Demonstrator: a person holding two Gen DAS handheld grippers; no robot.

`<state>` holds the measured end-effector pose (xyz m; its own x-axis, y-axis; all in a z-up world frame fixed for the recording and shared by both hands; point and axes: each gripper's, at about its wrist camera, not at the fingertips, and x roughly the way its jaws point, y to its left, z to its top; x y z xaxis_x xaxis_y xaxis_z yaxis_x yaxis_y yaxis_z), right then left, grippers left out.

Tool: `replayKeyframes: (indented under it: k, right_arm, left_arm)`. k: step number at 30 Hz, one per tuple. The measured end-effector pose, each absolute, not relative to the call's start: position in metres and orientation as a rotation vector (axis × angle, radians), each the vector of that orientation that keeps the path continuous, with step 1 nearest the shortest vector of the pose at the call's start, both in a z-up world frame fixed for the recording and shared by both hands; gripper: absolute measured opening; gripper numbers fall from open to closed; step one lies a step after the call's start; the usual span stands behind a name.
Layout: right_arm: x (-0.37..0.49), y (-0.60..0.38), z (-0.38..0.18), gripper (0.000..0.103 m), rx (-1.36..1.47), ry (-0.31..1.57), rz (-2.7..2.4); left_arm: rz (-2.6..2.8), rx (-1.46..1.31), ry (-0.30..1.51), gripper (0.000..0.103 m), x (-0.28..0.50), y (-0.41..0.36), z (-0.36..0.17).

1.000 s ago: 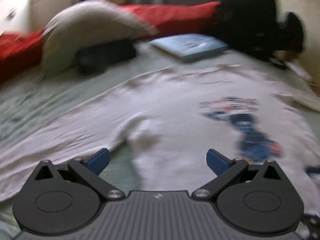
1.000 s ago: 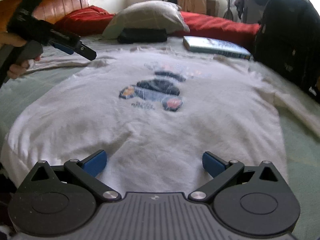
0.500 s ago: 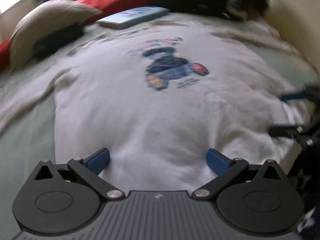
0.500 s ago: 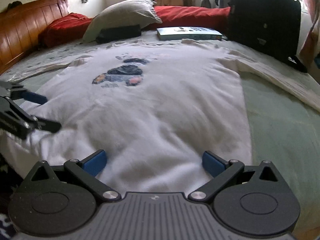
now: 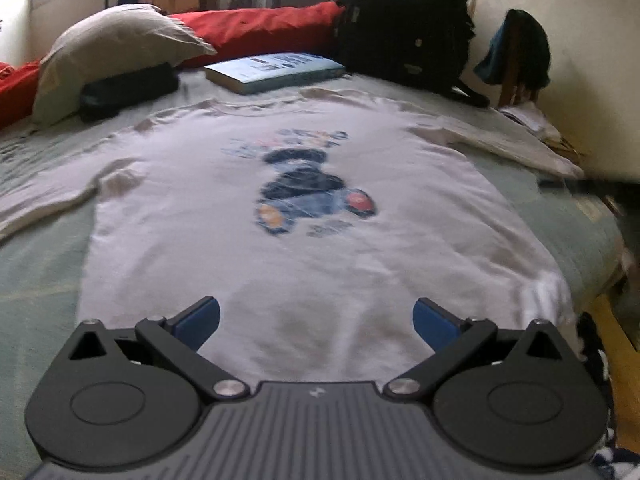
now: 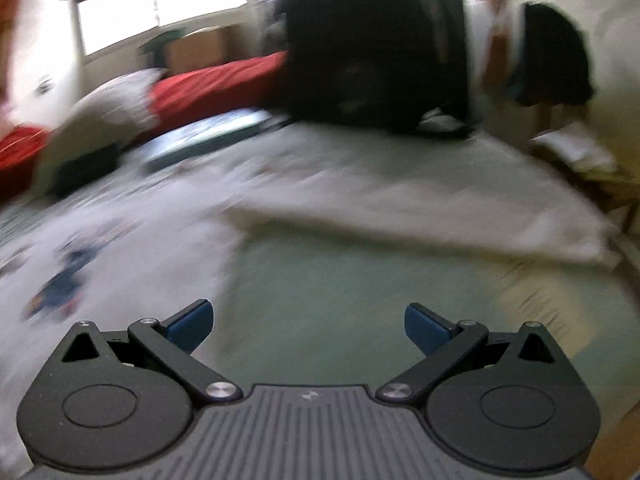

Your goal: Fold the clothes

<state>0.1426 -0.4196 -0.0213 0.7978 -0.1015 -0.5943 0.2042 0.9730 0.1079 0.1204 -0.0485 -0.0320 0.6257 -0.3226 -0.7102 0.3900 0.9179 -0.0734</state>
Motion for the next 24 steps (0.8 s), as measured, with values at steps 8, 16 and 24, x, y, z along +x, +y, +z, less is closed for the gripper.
replayKeyframes:
  k: [8, 16, 24]
  right_arm:
    - [0.22, -0.576, -0.036, 0.103, 0.381, 0.634, -0.288]
    - [0.223, -0.628, -0.07, 0.103, 0.354, 0.709, -0.456]
    - [0.213, -0.569, -0.036, 0.103, 0.237, 0.717, -0.345]
  left_arm:
    - [-0.358, 0.17, 0.81, 0.102, 0.122, -0.063, -0.04]
    - [-0.329, 0.203, 0.838, 0.102, 0.127, -0.067, -0.047]
    - [-0.32, 0.219, 0.822, 0.102, 0.118, -0.067, -0.04]
